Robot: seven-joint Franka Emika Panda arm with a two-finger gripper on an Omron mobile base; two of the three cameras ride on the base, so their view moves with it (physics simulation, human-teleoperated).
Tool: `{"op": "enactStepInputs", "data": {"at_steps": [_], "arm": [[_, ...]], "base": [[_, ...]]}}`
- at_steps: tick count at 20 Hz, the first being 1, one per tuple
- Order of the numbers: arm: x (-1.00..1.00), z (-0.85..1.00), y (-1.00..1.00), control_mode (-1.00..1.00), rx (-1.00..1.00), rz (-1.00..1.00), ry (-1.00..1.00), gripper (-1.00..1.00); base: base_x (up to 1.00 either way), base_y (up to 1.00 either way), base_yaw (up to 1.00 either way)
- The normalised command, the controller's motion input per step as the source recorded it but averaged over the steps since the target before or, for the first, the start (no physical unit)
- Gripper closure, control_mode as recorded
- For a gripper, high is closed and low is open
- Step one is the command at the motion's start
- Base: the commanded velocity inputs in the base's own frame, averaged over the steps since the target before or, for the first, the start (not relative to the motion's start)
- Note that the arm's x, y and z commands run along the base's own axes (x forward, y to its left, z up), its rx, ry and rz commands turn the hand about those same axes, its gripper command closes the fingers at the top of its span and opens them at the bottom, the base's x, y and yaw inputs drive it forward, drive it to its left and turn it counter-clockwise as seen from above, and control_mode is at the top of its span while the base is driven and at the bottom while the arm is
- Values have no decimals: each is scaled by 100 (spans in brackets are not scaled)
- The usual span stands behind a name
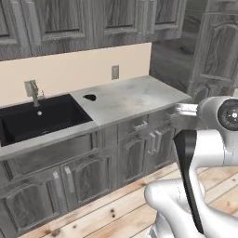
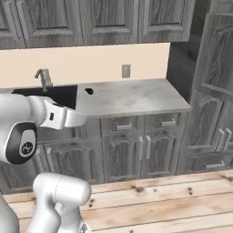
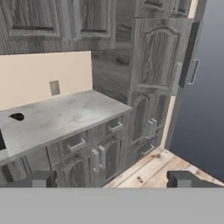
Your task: Close all open cabinet doors.
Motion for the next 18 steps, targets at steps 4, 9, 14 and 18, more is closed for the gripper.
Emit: {"op": "enactStepInputs", "data": {"at_steps": [4, 9, 14, 18], "arm": [[0, 0, 0, 100, 0, 0, 0, -100], [0, 0, 0, 100, 0, 0, 0, -100], [0, 0, 0, 100, 0, 0, 0, -100], [0, 0, 0, 100, 0, 0, 0, -100]], "base": [[0, -59, -16], [0, -83, -2], [0, -82, 0], [10, -87, 4]]}}
